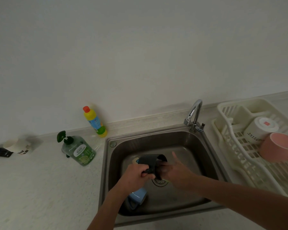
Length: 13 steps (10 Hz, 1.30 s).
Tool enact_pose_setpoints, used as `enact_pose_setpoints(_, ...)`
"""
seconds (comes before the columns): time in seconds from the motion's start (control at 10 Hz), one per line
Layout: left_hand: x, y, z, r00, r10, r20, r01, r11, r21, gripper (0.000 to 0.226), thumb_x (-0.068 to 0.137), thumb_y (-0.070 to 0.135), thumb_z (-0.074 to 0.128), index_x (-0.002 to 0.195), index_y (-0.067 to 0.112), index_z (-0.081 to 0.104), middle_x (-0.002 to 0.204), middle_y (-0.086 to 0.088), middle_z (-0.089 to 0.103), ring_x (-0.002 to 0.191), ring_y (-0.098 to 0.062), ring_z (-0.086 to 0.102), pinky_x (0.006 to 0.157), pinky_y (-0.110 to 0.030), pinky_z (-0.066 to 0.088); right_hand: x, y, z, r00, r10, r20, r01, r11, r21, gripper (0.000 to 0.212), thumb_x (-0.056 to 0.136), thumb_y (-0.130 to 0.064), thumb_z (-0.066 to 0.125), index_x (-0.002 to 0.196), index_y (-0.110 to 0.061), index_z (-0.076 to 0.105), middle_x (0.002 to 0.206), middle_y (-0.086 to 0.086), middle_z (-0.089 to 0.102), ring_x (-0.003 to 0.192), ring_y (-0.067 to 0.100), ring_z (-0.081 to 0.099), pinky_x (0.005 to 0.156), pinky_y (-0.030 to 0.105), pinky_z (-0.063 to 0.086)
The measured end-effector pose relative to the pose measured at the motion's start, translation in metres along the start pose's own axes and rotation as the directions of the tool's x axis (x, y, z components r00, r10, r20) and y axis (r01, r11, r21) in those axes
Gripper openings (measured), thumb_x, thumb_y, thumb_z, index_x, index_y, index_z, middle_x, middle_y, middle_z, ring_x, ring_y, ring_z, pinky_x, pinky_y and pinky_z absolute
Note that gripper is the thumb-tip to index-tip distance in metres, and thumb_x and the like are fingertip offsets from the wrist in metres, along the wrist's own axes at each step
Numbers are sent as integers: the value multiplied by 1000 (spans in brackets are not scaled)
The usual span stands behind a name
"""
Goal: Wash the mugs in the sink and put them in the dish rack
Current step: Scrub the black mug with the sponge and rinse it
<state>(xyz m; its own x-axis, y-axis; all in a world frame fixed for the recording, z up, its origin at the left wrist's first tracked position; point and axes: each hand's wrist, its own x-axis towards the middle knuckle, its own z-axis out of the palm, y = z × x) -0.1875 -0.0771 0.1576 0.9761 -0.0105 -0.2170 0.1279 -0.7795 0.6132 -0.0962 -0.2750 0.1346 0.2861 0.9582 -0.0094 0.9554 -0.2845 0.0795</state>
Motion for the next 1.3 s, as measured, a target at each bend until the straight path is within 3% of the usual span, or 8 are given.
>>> enact_pose_setpoints(0.2,-2,3,2,997,45,-57,-46,999,-4,38,89,23,72,65,36,45,60,15,46,61,9,51,59,-8,36,20,-27,-41,700,259,665,-446,-569,691,28,100,-3,48,125,-6,58,114,13,61,100,24,63,67,31,60)
enact_pose_setpoints(0.4,-2,0,-2,998,40,-42,-40,999,2,30,89,27,71,66,32,52,61,12,49,59,2,50,59,-11,38,5,-3,-20,968,115,222,-213,843,494,46,97,-18,29,126,-9,62,133,15,60,132,33,50,109,65,33)
enact_pose_setpoints(0.5,-2,-2,-3,997,37,-63,-41,998,-52,23,88,26,71,71,14,62,62,7,52,58,-2,49,59,-14,39,8,4,-16,981,51,189,-125,905,406,36,91,-12,43,116,-8,69,127,10,65,126,25,56,109,44,39)
enact_pose_setpoints(0.8,-1,7,-5,998,0,64,4,998,-66,20,88,30,71,75,28,57,67,11,57,62,3,56,62,-15,45,12,-11,-19,908,193,372,-395,690,606,23,93,-4,54,109,-7,69,111,15,69,104,28,63,86,32,47)
enact_pose_setpoints(1.0,-1,9,3,992,88,93,-92,995,37,27,92,28,67,72,33,51,64,15,49,59,6,50,60,-10,38,12,-22,-47,675,210,707,-331,-771,544,21,98,8,44,106,-4,59,109,24,62,89,32,67,60,33,62)
enact_pose_setpoints(1.1,1,9,-2,995,69,69,-70,997,10,35,90,24,70,67,37,48,60,14,47,56,5,48,59,-9,36,8,-4,-41,870,129,476,-432,-267,862,27,93,7,51,115,-5,63,120,21,62,108,33,64,82,30,59)
enact_pose_setpoints(1.2,0,9,-3,997,26,66,-26,1000,-2,35,88,24,72,65,36,48,60,13,48,55,5,47,59,-9,36,-1,9,-14,991,-104,80,55,882,467,30,83,-2,66,110,-13,72,117,9,68,116,27,62,98,45,52)
enact_pose_setpoints(1.3,0,9,-1,998,13,58,-12,1000,-13,35,88,22,72,65,35,49,60,13,49,54,6,49,59,-9,37,-6,13,1,990,-59,127,68,995,-73,38,77,-13,72,112,-27,73,124,-4,67,129,17,54,95,78,34)
